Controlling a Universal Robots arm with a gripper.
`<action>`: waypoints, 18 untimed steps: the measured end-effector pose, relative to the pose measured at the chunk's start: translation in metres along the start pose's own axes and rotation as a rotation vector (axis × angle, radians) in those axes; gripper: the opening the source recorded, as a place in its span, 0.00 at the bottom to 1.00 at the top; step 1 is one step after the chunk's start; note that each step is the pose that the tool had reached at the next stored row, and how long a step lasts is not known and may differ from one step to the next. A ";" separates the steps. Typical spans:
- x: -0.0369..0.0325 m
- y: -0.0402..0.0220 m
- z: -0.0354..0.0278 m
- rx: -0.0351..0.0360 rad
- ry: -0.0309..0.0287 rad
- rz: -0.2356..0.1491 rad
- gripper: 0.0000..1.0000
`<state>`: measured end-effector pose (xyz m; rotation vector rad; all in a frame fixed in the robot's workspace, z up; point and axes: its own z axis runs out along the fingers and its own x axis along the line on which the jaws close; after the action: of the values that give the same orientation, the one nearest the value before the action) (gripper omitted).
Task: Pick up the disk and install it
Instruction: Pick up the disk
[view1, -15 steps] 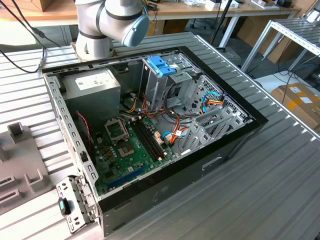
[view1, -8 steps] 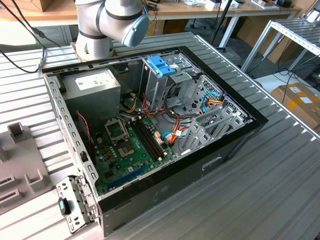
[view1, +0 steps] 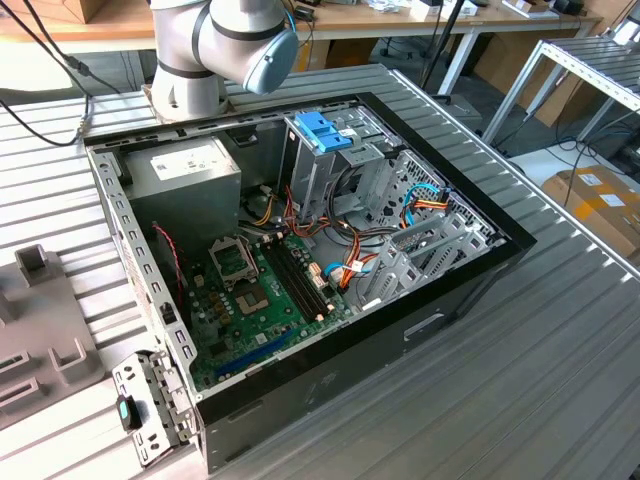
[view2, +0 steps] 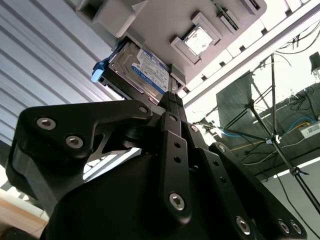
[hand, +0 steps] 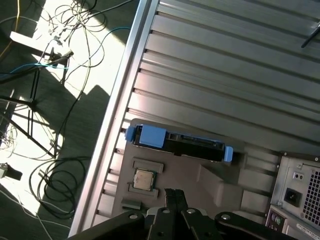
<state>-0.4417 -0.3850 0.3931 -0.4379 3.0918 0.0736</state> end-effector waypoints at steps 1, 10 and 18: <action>0.0000 0.0000 0.0000 -0.0001 0.0001 -0.002 0.11; 0.0000 0.0000 0.0000 -0.0005 0.0009 -0.021 0.11; 0.0000 0.0000 0.0000 -0.0009 0.0017 -0.037 0.11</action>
<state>-0.4417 -0.3849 0.3931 -0.4953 3.0840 0.0742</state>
